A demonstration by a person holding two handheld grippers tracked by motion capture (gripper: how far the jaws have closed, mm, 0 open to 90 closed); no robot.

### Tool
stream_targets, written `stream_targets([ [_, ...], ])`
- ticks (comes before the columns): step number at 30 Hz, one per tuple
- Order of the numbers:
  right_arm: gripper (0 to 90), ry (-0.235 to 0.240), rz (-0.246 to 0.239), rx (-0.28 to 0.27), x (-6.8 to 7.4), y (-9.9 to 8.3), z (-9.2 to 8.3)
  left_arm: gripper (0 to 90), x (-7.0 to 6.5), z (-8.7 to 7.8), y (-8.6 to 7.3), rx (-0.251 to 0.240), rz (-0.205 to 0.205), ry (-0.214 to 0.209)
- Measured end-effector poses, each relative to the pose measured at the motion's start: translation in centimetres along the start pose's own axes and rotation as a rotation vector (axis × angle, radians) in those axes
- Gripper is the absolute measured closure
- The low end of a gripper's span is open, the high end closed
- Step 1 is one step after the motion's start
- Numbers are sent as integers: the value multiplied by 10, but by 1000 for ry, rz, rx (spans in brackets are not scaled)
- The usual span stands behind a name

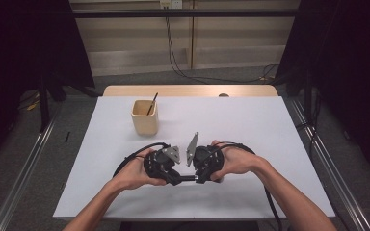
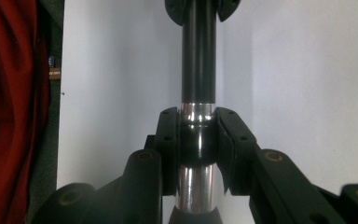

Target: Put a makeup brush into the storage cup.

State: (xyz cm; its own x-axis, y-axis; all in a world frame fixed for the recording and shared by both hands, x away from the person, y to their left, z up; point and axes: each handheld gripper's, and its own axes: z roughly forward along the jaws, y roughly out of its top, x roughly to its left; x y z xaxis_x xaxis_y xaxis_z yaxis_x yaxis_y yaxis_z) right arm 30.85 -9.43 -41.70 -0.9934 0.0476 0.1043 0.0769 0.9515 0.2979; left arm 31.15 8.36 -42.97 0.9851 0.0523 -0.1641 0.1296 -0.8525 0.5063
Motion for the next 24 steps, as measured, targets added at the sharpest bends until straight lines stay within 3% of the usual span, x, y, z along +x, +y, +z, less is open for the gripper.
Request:
stream_targets([
  [4, 718, -2, -13, -8, -1, -1, 0, 744, 0, -1, 1, 8, 3, -19],
  [11, 697, -10, -2, -38, -3, -4, -2, 749, -2, -2, 1, -8, 23, 30],
  [16, 541, -23, -4, -58, -3, -4, -1, 749, 1, -2, -2, -10, 3, 25],
  [24, 321, -31, 63, -105, -6, -9, -5, 748, 2, -6, -4, -21, -25, 27],
])
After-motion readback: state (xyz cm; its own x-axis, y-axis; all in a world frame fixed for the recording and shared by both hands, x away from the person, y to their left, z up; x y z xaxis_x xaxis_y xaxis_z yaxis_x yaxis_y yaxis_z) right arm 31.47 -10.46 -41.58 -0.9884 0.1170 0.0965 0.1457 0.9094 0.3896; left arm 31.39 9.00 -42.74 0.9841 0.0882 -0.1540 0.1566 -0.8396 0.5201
